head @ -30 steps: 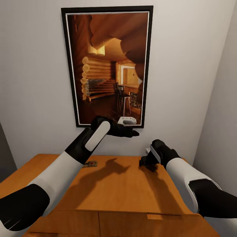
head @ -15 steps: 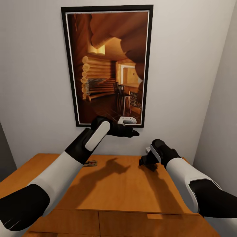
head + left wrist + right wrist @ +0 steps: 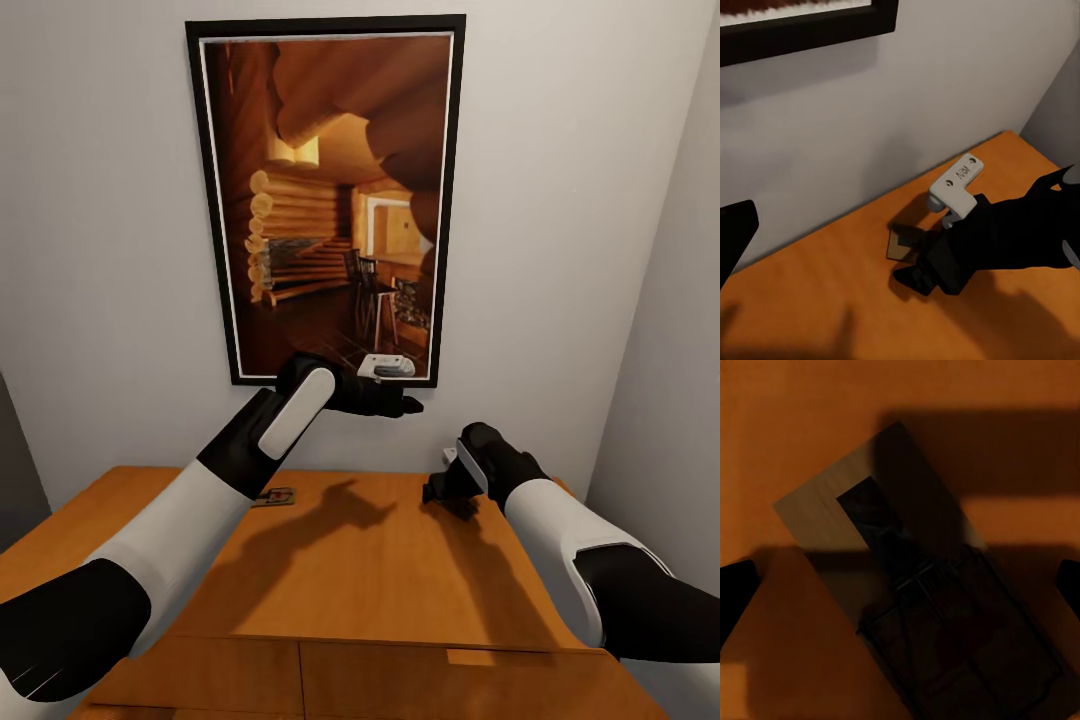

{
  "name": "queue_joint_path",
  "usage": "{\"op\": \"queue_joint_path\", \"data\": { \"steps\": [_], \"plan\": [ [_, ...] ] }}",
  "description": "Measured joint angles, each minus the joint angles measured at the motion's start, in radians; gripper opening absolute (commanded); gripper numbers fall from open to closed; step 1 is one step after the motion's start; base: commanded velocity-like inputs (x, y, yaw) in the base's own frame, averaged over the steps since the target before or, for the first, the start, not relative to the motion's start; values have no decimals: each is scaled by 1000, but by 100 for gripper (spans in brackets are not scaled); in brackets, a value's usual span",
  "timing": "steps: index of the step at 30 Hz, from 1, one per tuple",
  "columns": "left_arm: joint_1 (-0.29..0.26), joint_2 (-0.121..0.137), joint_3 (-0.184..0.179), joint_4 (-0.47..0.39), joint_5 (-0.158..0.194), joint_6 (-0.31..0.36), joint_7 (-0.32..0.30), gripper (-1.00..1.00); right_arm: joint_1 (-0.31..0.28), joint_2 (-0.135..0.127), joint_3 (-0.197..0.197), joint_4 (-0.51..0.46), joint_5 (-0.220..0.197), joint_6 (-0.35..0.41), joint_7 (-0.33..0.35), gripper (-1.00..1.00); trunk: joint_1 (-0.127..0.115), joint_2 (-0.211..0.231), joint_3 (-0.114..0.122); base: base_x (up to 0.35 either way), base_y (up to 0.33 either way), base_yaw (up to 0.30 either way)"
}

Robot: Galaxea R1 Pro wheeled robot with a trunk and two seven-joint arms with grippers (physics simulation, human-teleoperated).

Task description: Take the four mousetraps from the cabinet in the bathroom and place them on the bathroom floor. Make sure all four end up on the same floor surface, and ensure that at least two of them are either under or directly next to the same bathroom sink.

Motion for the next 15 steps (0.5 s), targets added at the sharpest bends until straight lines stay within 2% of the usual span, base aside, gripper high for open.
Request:
{"op": "queue_joint_path", "data": {
  "steps": [3,4,15],
  "plan": [
    [0,0,0,0,0,0,0,100,0,-1,-1,0,-1,0,0,100,0,0,0,0,0,0],
    [0,0,0,0,0,0,0,100,0,-1,-1,0,-2,0,0,-100,0,0,0,0,0,0],
    [0,0,0,-1,-1,0,0,100,0,-3,1,-2,8,0,3,-100,0,0,0,0,0,0]
  ]
}}
